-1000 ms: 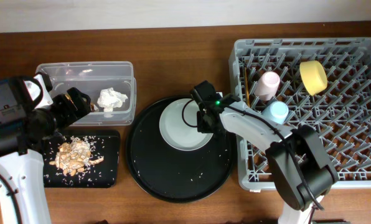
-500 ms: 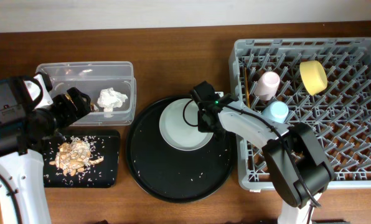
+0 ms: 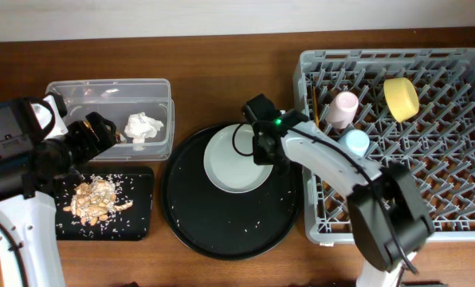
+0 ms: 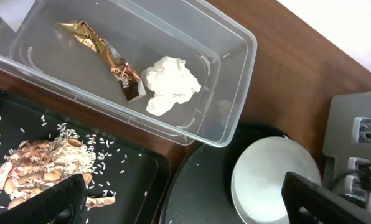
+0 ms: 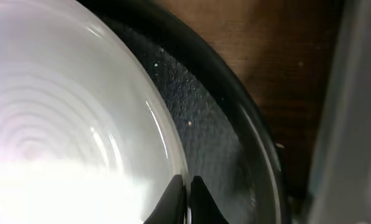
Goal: Sort waste into correct bins and load items into the dishwasher rack
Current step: 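Lift the white plate and stand it upright in the rack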
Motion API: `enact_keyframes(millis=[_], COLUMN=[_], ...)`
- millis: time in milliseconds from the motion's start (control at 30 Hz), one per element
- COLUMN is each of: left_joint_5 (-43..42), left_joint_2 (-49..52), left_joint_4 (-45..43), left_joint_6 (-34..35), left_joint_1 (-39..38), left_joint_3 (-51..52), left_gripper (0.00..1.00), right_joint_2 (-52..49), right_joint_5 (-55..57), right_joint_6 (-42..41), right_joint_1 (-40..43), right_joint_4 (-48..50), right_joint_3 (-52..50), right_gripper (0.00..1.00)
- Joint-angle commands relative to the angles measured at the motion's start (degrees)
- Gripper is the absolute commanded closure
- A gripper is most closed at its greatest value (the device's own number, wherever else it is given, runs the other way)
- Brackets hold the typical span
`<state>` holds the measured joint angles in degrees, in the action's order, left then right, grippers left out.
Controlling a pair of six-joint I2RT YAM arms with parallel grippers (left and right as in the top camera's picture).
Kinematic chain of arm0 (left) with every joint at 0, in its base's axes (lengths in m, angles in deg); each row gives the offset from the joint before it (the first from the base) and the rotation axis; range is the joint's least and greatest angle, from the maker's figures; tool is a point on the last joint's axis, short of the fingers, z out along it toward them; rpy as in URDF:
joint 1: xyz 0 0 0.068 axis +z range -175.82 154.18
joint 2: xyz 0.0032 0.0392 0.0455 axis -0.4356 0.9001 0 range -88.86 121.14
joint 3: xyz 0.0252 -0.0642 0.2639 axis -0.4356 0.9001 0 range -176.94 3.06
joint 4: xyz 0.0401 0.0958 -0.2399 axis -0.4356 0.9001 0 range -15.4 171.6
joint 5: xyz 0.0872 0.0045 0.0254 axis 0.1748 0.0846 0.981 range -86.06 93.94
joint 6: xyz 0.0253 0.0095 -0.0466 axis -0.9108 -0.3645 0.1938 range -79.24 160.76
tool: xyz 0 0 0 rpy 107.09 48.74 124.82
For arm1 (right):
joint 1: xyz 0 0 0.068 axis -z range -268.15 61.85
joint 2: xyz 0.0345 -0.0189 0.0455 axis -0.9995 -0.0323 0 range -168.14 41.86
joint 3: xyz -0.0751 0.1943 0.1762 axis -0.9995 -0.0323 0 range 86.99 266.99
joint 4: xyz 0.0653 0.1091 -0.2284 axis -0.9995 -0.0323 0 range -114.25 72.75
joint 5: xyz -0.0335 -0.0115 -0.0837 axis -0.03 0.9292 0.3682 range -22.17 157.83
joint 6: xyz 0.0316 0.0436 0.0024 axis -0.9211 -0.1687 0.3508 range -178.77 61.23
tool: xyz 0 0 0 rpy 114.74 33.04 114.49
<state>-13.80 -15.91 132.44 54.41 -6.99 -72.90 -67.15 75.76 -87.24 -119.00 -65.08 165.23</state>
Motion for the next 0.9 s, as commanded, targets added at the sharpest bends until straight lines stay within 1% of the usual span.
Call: enact_keyframes(millis=[0,67,200,267,367,433,500,533,600,667,800,867], left_joint_5=[0.0,0.0,0.0,0.0,0.0,0.0,0.0,0.0,0.0,0.0,0.0,0.0], left_joint_2=[-0.6,-0.6,-0.6,-0.6,-0.6,-0.6,-0.6,-0.6,-0.6,-0.6,-0.6,-0.6], left_joint_4=[-0.1,-0.1,-0.1,-0.1,-0.1,-0.1,-0.1,-0.1,-0.1,-0.1,-0.1,-0.1], left_joint_6=[-0.5,-0.5,-0.5,-0.5,-0.5,-0.5,-0.5,-0.5,-0.5,-0.5,-0.5,-0.5], left_joint_1=[0.1,0.1,0.1,0.1,0.1,0.1,0.1,0.1,0.1,0.1,0.1,0.1], left_joint_3=[-0.2,-0.2,-0.2,-0.2,-0.2,-0.2,-0.2,-0.2,-0.2,-0.2,-0.2,-0.2], left_gripper=[0.01,0.01,0.01,0.01,0.01,0.01,0.01,0.01,0.01,0.01,0.01,0.01], right_joint_2=[7.7,13.2,23.8,30.9,37.8,39.5,39.1,38.7,37.8,36.3,31.8,27.1], right_joint_5=[1.0,4.6,12.0,18.9,33.8,43.9,49.3,50.0,50.0,49.4,42.9,41.3], right_joint_6=[6.3,7.5,16.9,23.8,30.3,34.0,39.9,41.8,43.1,43.0,43.1,43.1], right_joint_1=[-0.2,-0.2,-0.2,-0.2,-0.2,-0.2,0.2,1.5,7.0,16.1,26.5,30.2], right_joint_4=[-1.8,-3.9,-6.9,-7.5,-9.2,-10.1,-10.1,-10.1,-10.1,-10.0,-7.7,-6.3], right_joint_3=[1.7,2.8,5.4,5.4,5.4,5.4,5.4,5.4,5.4,5.4,5.4,5.4], right_gripper=[0.96,0.96,0.96,0.96,0.96,0.96,0.95,0.96,0.96,0.96,0.96,0.96])
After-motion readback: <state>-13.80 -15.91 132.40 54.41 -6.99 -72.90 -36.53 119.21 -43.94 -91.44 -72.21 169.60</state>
